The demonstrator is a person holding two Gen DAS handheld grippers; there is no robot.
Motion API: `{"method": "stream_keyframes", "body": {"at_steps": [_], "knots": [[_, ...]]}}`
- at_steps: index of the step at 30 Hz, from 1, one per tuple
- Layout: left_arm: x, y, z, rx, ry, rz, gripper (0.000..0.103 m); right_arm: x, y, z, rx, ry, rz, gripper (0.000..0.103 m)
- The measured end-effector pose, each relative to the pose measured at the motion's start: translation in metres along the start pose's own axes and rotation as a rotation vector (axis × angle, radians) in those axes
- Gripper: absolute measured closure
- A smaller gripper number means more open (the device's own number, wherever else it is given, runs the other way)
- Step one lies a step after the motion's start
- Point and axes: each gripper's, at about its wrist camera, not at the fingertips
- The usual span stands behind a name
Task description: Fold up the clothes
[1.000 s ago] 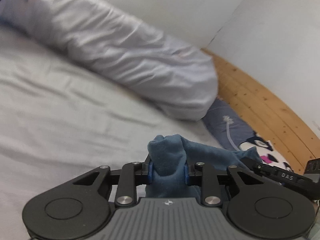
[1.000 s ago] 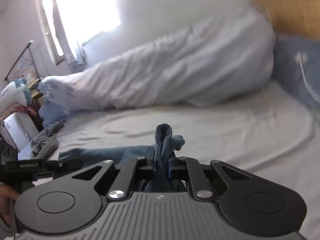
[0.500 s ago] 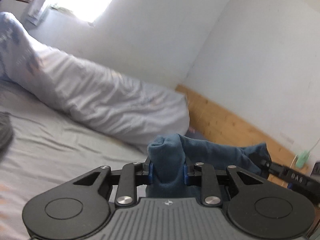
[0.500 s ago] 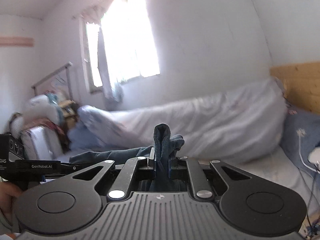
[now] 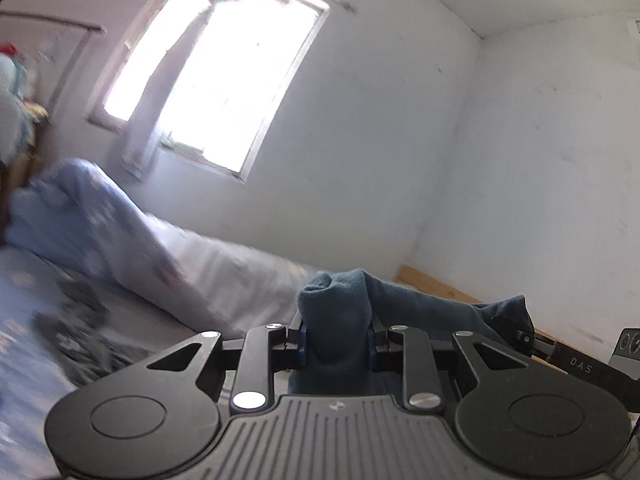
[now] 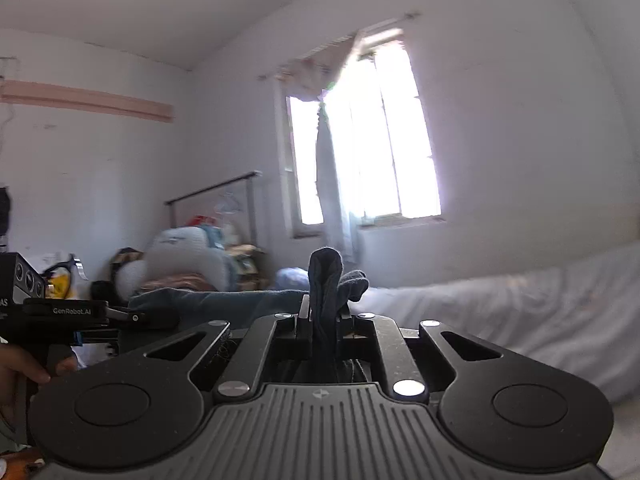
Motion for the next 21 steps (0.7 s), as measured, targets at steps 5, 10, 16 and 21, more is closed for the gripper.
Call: {"method": "stream_keyframes", "body": {"at_steps": [5, 10, 16, 21], "knots": [[0.048, 0.020, 0.065, 0.089, -0.098, -0.034, 0.080, 0.039, 0.063, -0.039, 0.112, -0.061, 0.021, 0.094], [0.094, 0.044, 0.127, 0.206, -0.198, -0.078, 0.080, 0.069, 0.131, -0.081, 0.232, -0.129, 0.012, 0.094], [0.142, 0.087, 0.197, 0.334, -0.306, -0.074, 0.080, 0.086, 0.219, -0.146, 0.366, -0.159, -0.001, 0.094], [0.168, 0.123, 0.245, 0.436, -0.370, -0.060, 0.080, 0.082, 0.287, -0.183, 0.470, -0.157, -0.022, 0.095]]}}
Point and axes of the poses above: each gripper's, at about its wrist camera, not at the fingertips, and z roughly against the way its jaws point, y to its left, x to its top, and after that the axes turned 15 degrees about z, right-handed
